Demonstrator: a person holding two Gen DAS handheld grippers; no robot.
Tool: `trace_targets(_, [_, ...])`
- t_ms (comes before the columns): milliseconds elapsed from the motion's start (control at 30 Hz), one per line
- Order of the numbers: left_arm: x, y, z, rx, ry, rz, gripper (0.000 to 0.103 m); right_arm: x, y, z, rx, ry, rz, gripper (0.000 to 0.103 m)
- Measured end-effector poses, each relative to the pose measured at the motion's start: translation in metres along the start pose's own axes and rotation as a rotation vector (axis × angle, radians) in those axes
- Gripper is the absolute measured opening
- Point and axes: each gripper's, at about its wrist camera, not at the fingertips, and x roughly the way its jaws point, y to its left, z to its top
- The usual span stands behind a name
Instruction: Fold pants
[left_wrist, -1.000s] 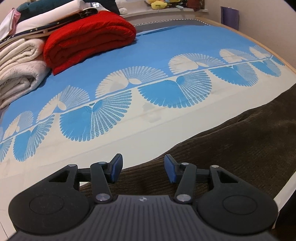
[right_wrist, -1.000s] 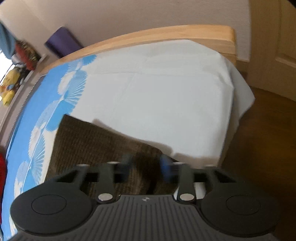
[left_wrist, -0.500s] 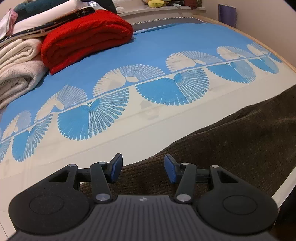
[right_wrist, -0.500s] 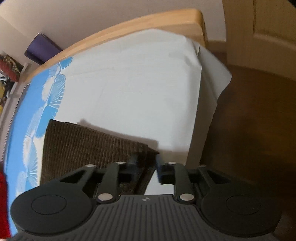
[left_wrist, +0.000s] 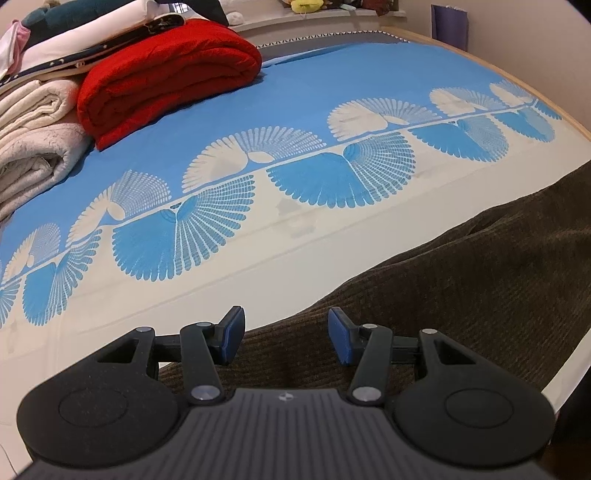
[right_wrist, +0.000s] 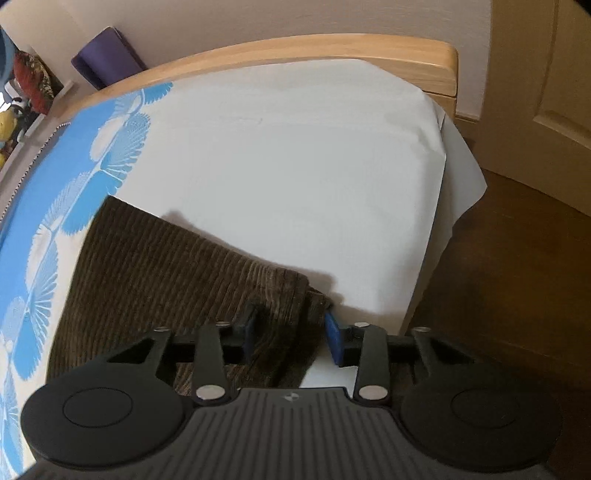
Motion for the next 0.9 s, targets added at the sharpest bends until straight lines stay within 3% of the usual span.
trace_targets(167, [-0.005, 0.01, 0.0, -0.023, -0.017, 0.004, 0.055, -0.039, 0.017, 0.0, -0.007, -0.099, 0.032, 0.021])
trace_targets(300, [-0.012, 0.023, 0.0, -0.068, -0.027, 0.005, 0.055, -0.108, 0.083, -0.03, -0.239, -0.297, 0.095, 0.02])
trace_targets(433, [-0.022, 0.035, -0.006, -0.112, -0.04, -0.013, 0.055, -0.187, 0.171, -0.126, -0.655, -0.517, 0.222, 0.019])
trace_targets(533, [-0.027, 0.04, -0.01, -0.111, -0.046, -0.014, 0.055, -0.23, 0.213, -0.234, -0.938, -0.592, 0.389, 0.019])
trace_targets(633, [-0.028, 0.048, -0.017, -0.115, -0.04, -0.008, 0.055, -0.24, 0.232, -0.343, -1.178, -0.541, 0.537, 0.019])
trace_targets(700, [-0.027, 0.055, -0.021, -0.126, -0.029, -0.003, 0.055, -0.225, 0.235, -0.416, -1.387, -0.442, 0.611, 0.019])
trace_targets(767, [-0.026, 0.062, -0.026, -0.14, -0.015, 0.002, 0.055, -0.198, 0.235, -0.472, -1.58, -0.272, 0.616, 0.021])
trace_targets(833, [-0.025, 0.07, -0.03, -0.155, -0.005, 0.002, 0.056, -0.173, 0.232, -0.513, -1.73, -0.098, 0.568, 0.023])
trace_targets(900, [-0.026, 0.077, -0.033, -0.165, 0.0, 0.007, 0.058, -0.174, 0.23, -0.529, -1.767, -0.134, 0.541, 0.025])
